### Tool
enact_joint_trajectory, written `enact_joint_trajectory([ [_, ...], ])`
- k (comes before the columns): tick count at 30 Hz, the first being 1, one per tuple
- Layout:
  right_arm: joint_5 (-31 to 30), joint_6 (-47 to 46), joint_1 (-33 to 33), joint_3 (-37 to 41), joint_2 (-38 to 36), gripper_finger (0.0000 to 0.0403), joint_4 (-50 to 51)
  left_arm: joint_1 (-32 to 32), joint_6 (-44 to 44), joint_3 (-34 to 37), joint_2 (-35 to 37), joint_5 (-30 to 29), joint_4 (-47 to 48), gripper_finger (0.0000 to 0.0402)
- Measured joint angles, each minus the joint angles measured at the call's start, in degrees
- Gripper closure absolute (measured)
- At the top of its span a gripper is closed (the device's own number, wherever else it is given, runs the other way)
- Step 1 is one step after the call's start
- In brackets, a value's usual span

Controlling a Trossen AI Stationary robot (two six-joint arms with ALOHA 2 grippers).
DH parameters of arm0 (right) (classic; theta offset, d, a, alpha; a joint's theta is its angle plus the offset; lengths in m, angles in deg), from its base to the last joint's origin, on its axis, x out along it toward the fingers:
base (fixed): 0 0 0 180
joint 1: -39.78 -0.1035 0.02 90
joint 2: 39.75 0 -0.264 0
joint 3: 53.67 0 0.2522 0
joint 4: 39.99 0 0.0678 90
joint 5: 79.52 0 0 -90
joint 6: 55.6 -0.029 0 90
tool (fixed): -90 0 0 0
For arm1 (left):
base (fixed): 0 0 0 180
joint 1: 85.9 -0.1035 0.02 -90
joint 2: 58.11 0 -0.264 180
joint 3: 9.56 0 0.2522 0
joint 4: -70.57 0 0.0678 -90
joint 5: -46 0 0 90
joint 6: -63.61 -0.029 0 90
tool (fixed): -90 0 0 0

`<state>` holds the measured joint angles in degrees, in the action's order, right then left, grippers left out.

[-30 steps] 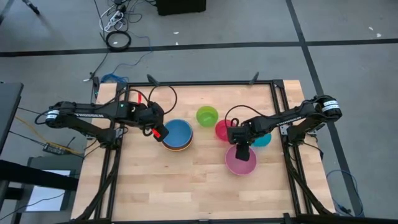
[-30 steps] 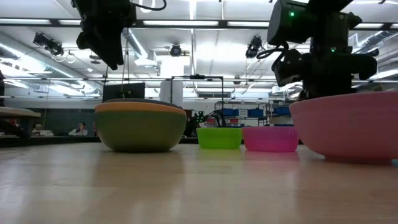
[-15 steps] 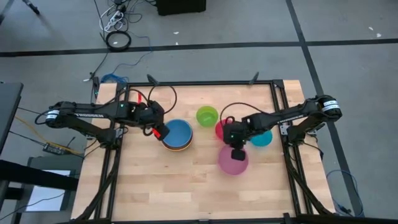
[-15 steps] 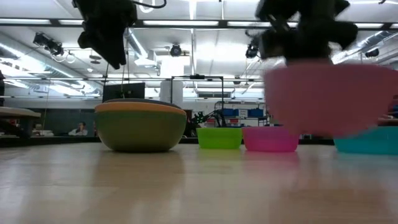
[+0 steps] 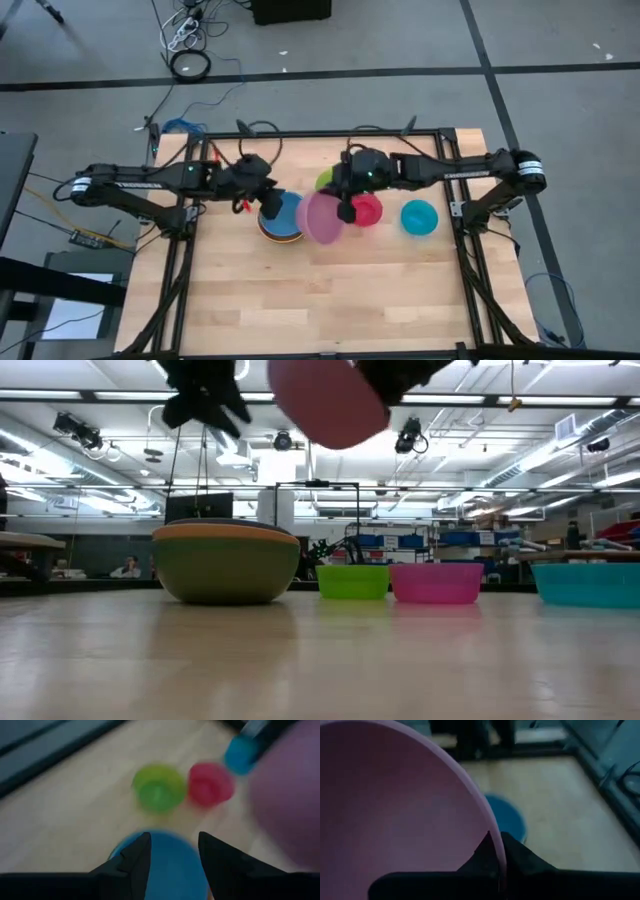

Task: Nest bowls inside each other
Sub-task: Stack the pink bowl on top of the blue bowl

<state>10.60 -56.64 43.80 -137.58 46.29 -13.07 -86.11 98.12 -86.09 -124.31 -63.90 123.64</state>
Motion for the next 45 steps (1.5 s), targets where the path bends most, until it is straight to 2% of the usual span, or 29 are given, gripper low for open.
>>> enact_joint_trajectory([
  [7,2.1,-1.0,4.1,0.1,6.9,0.0403,-13.1,0.0,-6.7,-0.1,5.6,-0.1,-13.2,0.0229],
  [13,2.6,-4.6,6.9,-1.5,15.0,0.0403,-19.0,0.0,-8.7,-0.1,9.8,-0.1,-15.7,0.0229],
  [17,2.9,-4.7,7.8,-5.6,21.6,0.0403,-19.3,0.0,-8.8,-0.1,10.7,-0.4,-15.1,0.0229],
  [20,6.5,-4.7,7.9,-9.9,26.3,0.0396,-18.7,0.0,-8.8,-0.1,10.8,-0.4,-14.7,0.0229],
  [23,10.9,-6.7,7.9,-14.6,30.1,0.0365,-13.9,0.0,-8.4,0.0,10.5,-0.5,-12.9,0.0229],
  [25,11.6,-6.9,7.6,-17.7,31.9,0.0333,-10.2,0.0,-7.5,0.0,10.4,-0.4,-11.2,0.0229],
  [30,10.6,-6.9,6.7,-23.6,33.0,0.025,-1.7,0.0,-5.7,0.0,10.4,-0.6,-7.2,0.0229],
  [35,5.8,-4.3,6.1,-26.0,30.4,0.0201,4.0,0.0,-5.1,0.0,10.3,-1.0,-6.3,0.0229],
  [39,1.5,-1.7,6.1,-26.2,26.4,0.0193,7.8,0.0,-5.1,0.0,10.3,-1.1,-6.0,0.0229],
  [42,-3.2,0.2,6.1,-26.2,24.4,0.02,8.7,0.0,-5.1,0.0,10.3,-1.1,-5.7,0.0229],
  [45,-5.0,0.7,6.1,-26.2,23.9,0.0212,7.9,0.0,-5.1,0.0,10.3,-1.2,-5.6,0.0229],
])
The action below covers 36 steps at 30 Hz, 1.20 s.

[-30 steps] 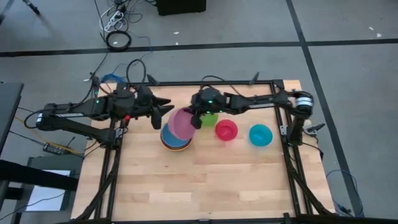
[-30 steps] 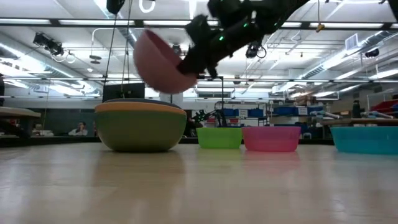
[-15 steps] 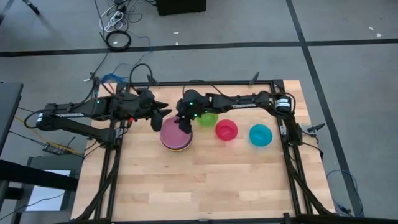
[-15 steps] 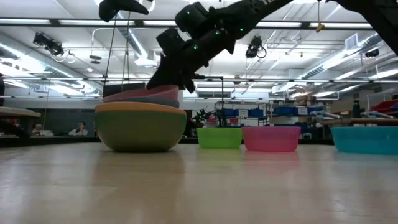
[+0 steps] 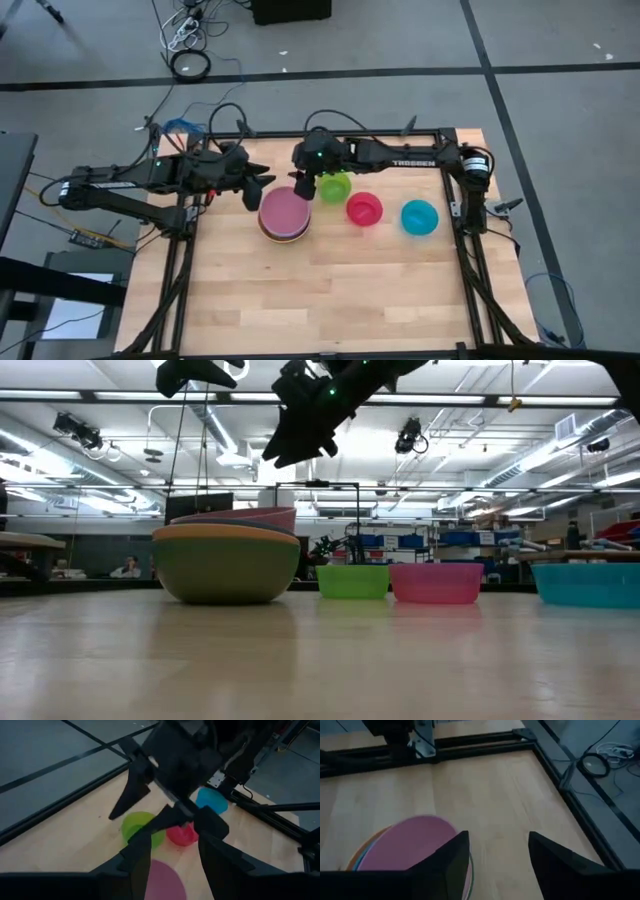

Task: Nest bowls inside each other
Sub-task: Stack the pink bowl on top of the blue bowl, then stack the red bowl on top of the pink bowl

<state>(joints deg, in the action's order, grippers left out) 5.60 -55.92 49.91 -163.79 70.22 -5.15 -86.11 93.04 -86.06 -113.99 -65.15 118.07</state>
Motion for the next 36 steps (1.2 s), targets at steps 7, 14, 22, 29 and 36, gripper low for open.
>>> enact_joint_trajectory([
  [7,0.1,-2.4,-0.4,0.1,6.6,0.0237,0.3,0.0,0.0,0.0,0.0,0.0,0.2,0.0229],
  [14,0.3,-3.9,-0.7,0.2,10.6,0.0246,1.0,0.7,0.1,0.0,0.0,0.0,1.1,0.0229],
  [22,-0.1,-0.7,-0.7,0.1,-0.1,0.0248,4.7,0.8,0.1,0.0,0.0,0.0,2.2,0.0229],
  [29,-2.5,-0.4,-0.8,1.7,-10.7,0.0249,22.3,1.0,2.6,0.5,0.0,-0.5,7.8,0.0229],
  [36,5.6,-7.6,-0.9,15.2,-22.3,0.0245,28.0,2.1,4.5,4.7,0.1,-1.4,7.8,0.0229],
])
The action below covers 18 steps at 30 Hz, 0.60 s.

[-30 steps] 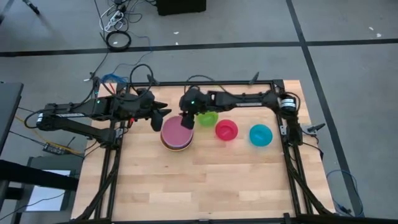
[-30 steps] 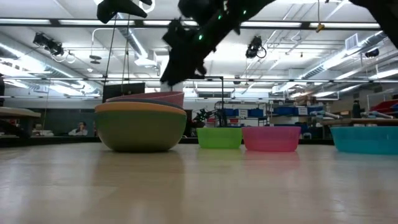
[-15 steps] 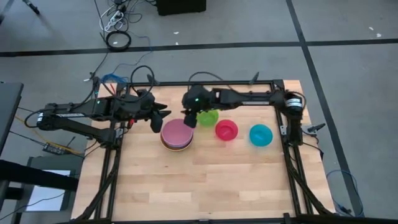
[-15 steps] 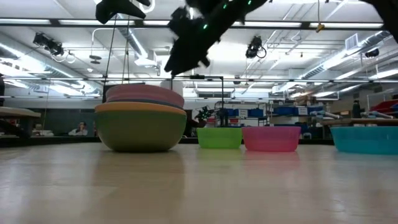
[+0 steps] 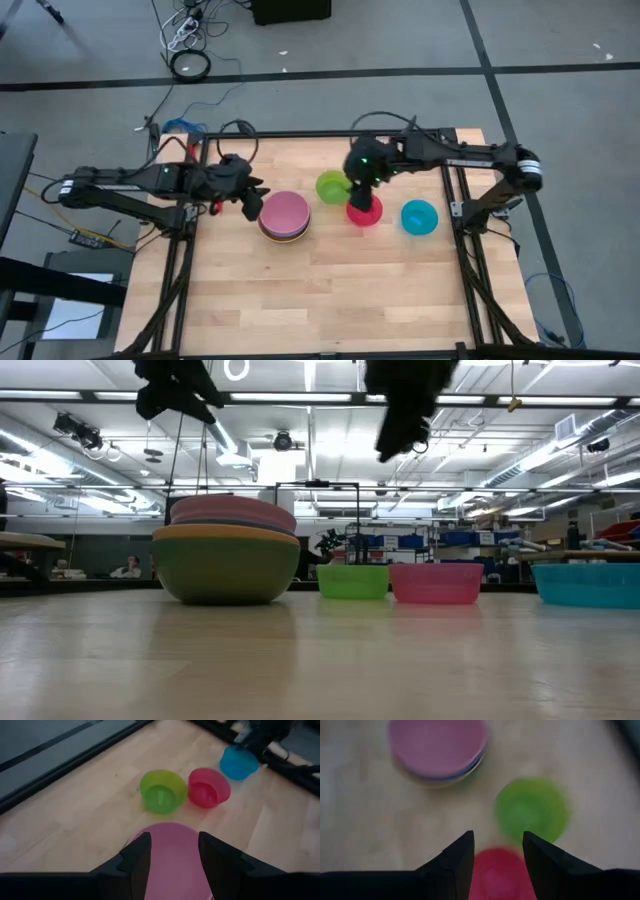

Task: Nest bowls inside each other
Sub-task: Stack the red bowl on top of the pink bowl

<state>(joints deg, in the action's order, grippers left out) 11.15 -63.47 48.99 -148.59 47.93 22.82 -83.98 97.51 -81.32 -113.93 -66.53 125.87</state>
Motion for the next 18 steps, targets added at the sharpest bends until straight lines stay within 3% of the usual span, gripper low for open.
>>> enact_joint_trajectory([
  [4,6.2,-3.7,-0.3,8.3,-3.4,0.024,-1.0,0.1,1.6,2.6,0.0,-0.1,-1.9,0.0229],
  [9,7.3,-5.6,-1.2,15.0,-3.3,0.0235,-1.2,0.1,2.1,3.9,0.0,-0.1,-3.8,0.0229],
  [18,9.6,-7.0,-3.3,21.7,-1.3,0.0223,-10.3,0.1,-0.7,3.9,-0.3,-0.4,-8.5,0.0229],
])
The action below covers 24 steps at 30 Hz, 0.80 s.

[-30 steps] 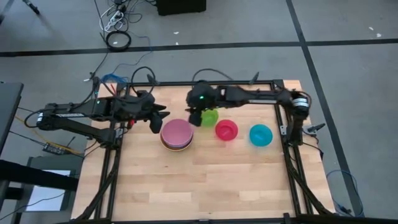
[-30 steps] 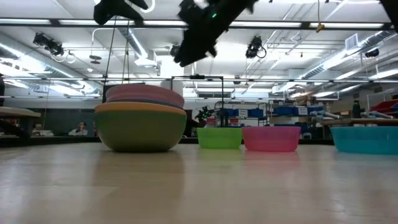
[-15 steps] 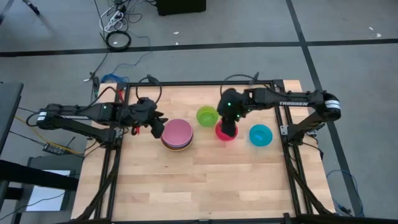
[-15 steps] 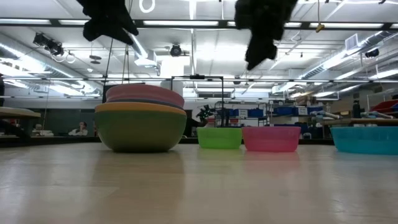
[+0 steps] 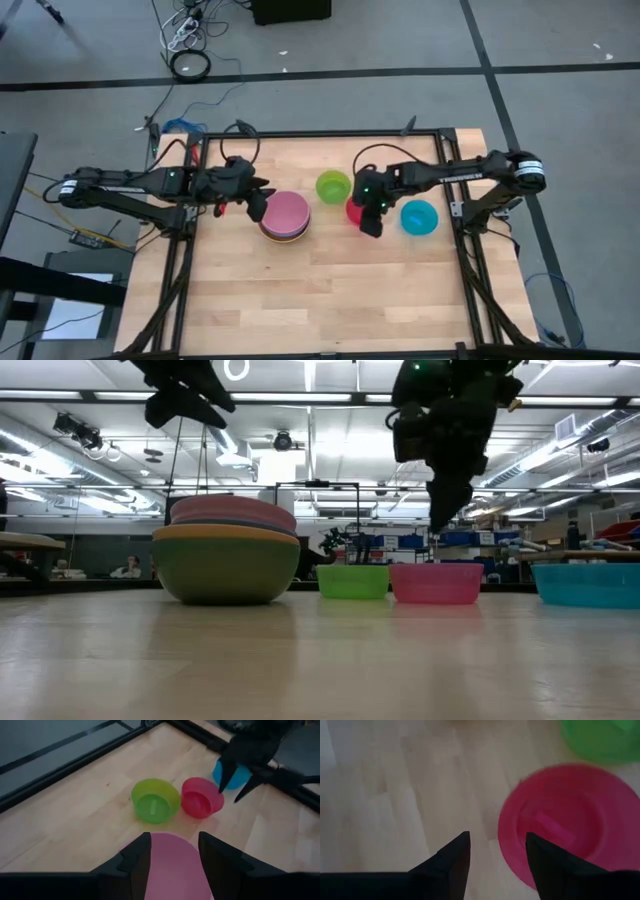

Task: Nest bowls inside each other
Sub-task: Stack the red bowl on top of the pink bowl

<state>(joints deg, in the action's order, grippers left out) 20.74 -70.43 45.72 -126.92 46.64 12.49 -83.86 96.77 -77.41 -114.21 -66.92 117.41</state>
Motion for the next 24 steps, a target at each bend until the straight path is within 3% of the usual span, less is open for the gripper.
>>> enact_joint_trajectory([
  [7,-2.1,-0.1,-0.1,3.1,4.4,0.0222,-9.8,0.0,-0.1,0.0,0.0,-0.5,-0.6,0.0229],
  [13,-6.1,-0.2,-0.1,3.7,9.4,0.0222,-11.7,0.0,0.0,0.0,0.0,-0.6,-0.6,0.0229],
  [19,-6.3,-0.2,-0.1,3.5,14.4,0.0222,-14.4,0.0,-0.1,0.0,0.0,-1.1,-0.6,0.0229],
  [24,-5.4,0.4,0.0,3.4,15.0,0.0251,-15.9,0.0,0.0,0.0,0.0,-1.1,-0.5,0.0229],
])
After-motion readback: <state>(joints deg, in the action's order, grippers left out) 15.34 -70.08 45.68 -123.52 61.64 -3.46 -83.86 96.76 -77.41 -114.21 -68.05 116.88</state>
